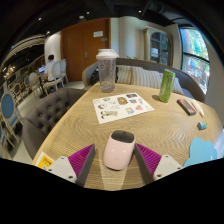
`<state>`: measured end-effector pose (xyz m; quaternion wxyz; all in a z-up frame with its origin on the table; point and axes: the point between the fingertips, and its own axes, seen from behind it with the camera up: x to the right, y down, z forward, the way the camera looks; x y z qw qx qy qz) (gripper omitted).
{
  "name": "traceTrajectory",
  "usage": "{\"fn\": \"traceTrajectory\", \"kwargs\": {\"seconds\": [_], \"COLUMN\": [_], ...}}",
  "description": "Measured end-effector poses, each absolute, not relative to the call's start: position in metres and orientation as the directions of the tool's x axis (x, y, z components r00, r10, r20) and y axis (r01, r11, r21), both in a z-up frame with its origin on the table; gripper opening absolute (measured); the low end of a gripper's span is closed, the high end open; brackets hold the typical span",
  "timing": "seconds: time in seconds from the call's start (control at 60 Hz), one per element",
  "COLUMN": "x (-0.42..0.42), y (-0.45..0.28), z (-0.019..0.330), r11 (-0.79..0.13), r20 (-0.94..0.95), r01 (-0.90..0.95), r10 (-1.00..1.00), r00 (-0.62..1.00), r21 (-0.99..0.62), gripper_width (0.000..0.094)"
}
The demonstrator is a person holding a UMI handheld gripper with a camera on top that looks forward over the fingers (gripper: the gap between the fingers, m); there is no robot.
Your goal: Arrange mouse
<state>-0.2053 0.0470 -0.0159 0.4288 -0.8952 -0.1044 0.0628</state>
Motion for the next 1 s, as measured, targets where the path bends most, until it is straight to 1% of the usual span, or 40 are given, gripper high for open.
{"fn": "traceTrajectory", "kwargs": {"seconds": [0.05, 0.1, 0.133, 0.183, 0.2, 0.333, 0.383, 0.45, 0.483, 0.55, 0.617, 0.667, 0.7, 0.767, 0.817, 0.9, 1.0], "x": [-0.209, -0.209, -0.207, -0.205, -0.205, -0.209, -0.208, -0.201, -0.19, -0.157, -0.111, -0.065, -0.031, 0.03, 0.073, 0.123, 0.152], "y": [0.051, 0.054, 0.055, 0.058, 0.058, 0.053, 0.046, 0.044, 0.04, 0.033, 0.026, 0.021, 0.019, 0.017, 0.013, 0.002, -0.003], "z": [-0.016, -0.016, -0.017, -0.016, -0.016, -0.014, -0.009, 0.023, 0.045, 0.093, 0.135, 0.156, 0.165, 0.158, 0.136, 0.082, 0.033], "r11": [-0.611, -0.611, -0.61, -0.608, -0.607, -0.595, -0.586, -0.494, -0.44, -0.369, -0.318, -0.295, -0.282, -0.313, -0.351, -0.446, -0.531], "r20": [-0.026, -0.028, -0.026, -0.032, -0.037, -0.037, -0.041, 0.004, 0.032, 0.04, 0.034, 0.046, 0.057, 0.074, 0.057, 0.026, 0.004], "r01": [0.132, 0.128, 0.125, 0.114, 0.111, 0.144, 0.153, 0.186, 0.193, 0.162, 0.128, 0.116, 0.111, 0.105, 0.073, 0.019, -0.006], "r10": [0.243, 0.24, 0.232, 0.225, 0.226, 0.281, 0.304, 0.346, 0.347, 0.319, 0.283, 0.234, 0.192, 0.109, 0.057, -0.008, -0.018], "r00": [0.97, 0.97, 0.972, 0.974, 0.974, 0.959, 0.952, 0.938, 0.937, 0.947, 0.958, 0.971, 0.98, 0.991, 0.997, 1.0, 1.0], "r21": [-0.78, -0.781, -0.782, -0.785, -0.787, -0.79, -0.796, -0.849, -0.877, -0.915, -0.94, -0.949, -0.953, -0.944, -0.933, -0.895, -0.847], "gripper_width": [0.0806, 0.0759, 0.0697, 0.0568, 0.0545, 0.0477, 0.0446, 0.0442, 0.0442, 0.0441, 0.044, 0.0439, 0.044, 0.0439, 0.0438, 0.0437, 0.0438]}}
